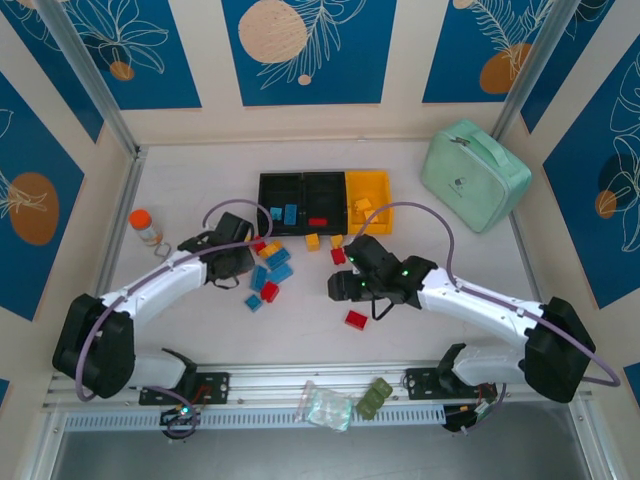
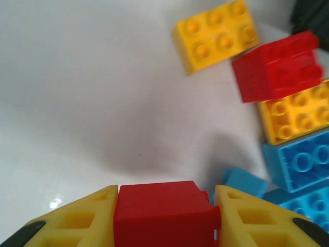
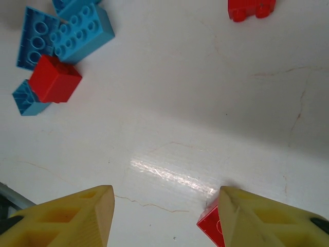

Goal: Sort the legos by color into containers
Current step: Place the lego in the container.

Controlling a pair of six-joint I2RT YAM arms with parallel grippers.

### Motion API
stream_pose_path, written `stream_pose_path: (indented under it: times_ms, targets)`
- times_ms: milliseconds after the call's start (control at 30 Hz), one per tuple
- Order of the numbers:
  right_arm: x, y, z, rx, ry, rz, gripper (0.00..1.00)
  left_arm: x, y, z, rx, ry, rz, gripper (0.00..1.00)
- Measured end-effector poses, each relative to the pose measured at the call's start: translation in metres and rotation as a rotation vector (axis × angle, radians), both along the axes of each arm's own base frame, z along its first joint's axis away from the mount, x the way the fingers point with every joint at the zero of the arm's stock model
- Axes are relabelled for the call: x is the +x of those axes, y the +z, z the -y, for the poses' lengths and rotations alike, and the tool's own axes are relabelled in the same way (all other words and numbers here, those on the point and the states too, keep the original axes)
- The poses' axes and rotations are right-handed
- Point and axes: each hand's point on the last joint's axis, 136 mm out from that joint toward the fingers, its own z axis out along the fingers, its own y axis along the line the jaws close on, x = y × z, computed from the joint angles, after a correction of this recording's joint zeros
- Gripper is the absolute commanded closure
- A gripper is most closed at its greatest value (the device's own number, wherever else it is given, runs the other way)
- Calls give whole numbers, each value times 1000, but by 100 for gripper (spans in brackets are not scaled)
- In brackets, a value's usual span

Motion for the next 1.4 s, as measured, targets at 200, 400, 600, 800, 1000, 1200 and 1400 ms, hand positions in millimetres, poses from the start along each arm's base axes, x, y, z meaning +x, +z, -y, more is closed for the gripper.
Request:
stream_pose_path:
  times_ms: [200,400,600,800,1000,1200,1400]
  targets:
    - [0,3,21,29,-65,17,44,31,27,38,-34,-110,35,71]
    - [-5,-4,42,30,-135,7,45,61,47,106,-28,-284,58,71]
    - [-12,-7,52,47,-172,2,44,86,50,157,-8,-390,64,71]
    - [-17,-7,58,63,-196,-1,45,112,43,197,15,-455,64,71]
    - [-18,-5,61,68,-217,4,45,132,32,215,30,-473,52,70]
    - [-19,-6,65,65,-230,5,45,144,20,225,43,-481,36,70]
    - [-22,-5,68,64,-233,3,45,151,11,231,47,-482,29,67]
